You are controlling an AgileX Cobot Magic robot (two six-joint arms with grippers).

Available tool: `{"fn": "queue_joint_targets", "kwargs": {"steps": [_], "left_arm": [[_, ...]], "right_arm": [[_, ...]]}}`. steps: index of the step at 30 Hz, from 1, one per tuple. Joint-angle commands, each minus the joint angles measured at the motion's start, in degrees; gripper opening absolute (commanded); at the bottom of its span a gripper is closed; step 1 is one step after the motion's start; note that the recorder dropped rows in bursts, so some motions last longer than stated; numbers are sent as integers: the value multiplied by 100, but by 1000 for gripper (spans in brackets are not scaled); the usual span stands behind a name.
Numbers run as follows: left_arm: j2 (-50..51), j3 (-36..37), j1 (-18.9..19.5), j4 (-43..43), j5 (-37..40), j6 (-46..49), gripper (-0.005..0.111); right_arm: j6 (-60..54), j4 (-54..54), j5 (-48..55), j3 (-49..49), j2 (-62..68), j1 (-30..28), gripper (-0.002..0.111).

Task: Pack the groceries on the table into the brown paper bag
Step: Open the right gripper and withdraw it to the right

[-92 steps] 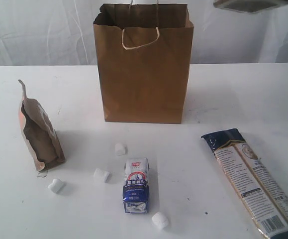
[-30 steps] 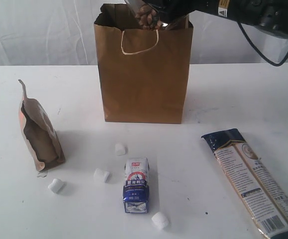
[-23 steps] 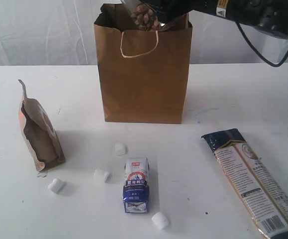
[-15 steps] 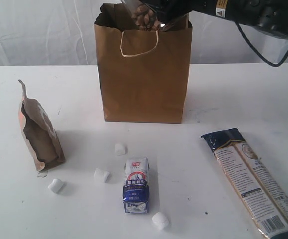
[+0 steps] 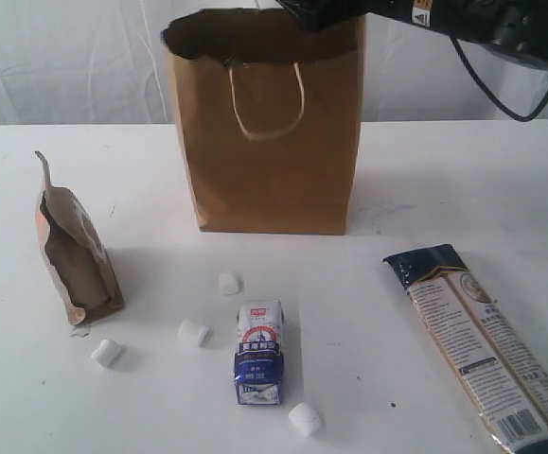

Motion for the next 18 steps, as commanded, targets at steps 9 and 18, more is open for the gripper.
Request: {"fn": "queue_joint_targets", "kwargs": {"steps": [9,18], "left_arm": [[-14,-34,-28,-86,38,14,64],[-14,-34,-28,-86,38,14,64]], "right_arm": [[138,-137,-88,699,-637,-17,82],[138,-137,147,2074,-1887,-427,81]]}}
